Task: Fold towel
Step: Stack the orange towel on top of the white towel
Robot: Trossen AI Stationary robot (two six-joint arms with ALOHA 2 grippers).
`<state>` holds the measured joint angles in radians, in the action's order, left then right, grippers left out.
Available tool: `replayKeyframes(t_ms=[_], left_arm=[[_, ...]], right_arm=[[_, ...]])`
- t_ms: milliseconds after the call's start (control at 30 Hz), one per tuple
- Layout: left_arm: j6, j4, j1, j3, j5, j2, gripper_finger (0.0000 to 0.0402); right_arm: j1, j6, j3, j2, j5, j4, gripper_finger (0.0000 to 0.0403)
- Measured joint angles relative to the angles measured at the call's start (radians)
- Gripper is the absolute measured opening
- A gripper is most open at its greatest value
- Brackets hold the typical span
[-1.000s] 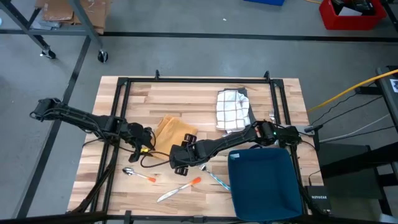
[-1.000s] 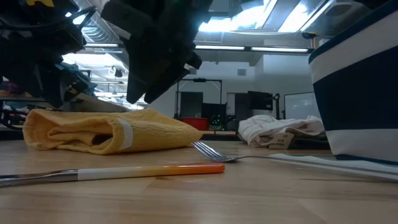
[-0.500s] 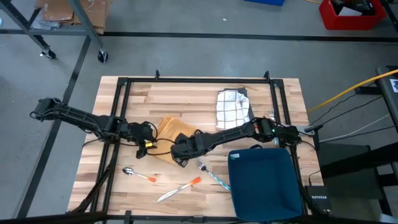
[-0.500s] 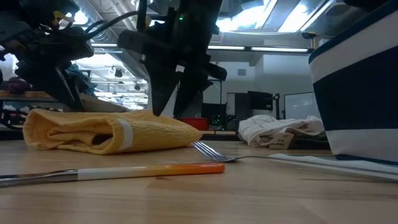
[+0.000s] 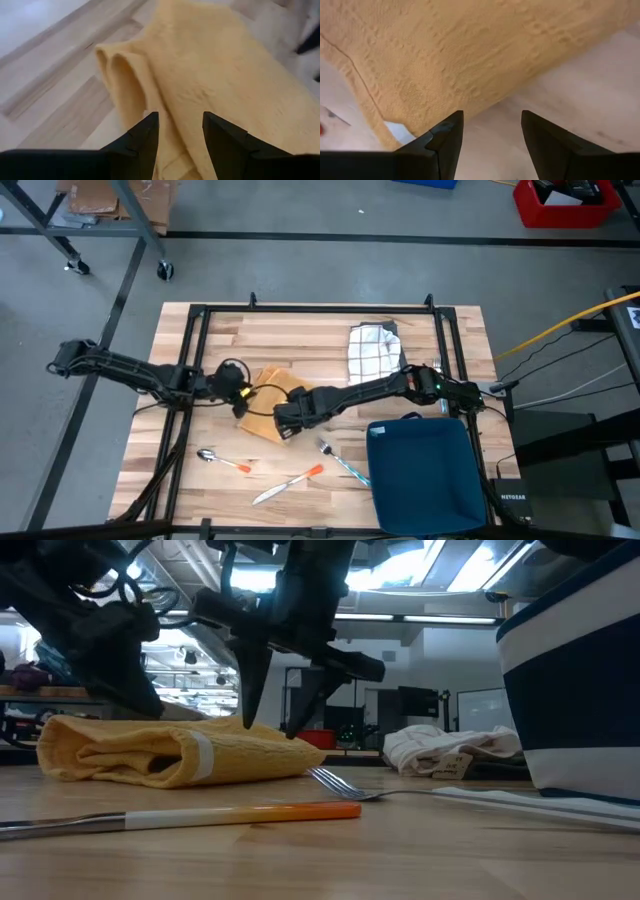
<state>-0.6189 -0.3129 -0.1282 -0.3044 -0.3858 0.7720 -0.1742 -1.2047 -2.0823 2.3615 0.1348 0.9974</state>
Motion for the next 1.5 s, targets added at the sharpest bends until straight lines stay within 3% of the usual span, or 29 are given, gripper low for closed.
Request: replayKeyframes(t_ms=[367,667,933,1200,1500], left_arm=[[-0.056,-0.018,0.157,0.025,0.092,0.007,0.0145],[-0.028,0.019,0.264,0.025,0.243,0.028,0.0145],[0.025,0.018,0.28,0.026,0.268,0.141,0.0145],[0.098,0.042,0.28,0.021,0.327,0.285,0.0145],[0.125,0.128,0.28,0.025,0.438,0.308,0.0145]], right_arm=[[0.006,-0.196,0.075,0.001,-0.05,-0.024,0.0204],[0.007,-0.321,0.144,0.001,-0.05,-0.253,0.0204],[0.005,-0.437,0.196,-0.002,-0.014,-0.31,0.0204],[0.004,-0.448,0.2,-0.002,0.012,-0.341,0.0204],[0.005,-0.445,0.2,0.0,0.022,-0.439,0.0204]])
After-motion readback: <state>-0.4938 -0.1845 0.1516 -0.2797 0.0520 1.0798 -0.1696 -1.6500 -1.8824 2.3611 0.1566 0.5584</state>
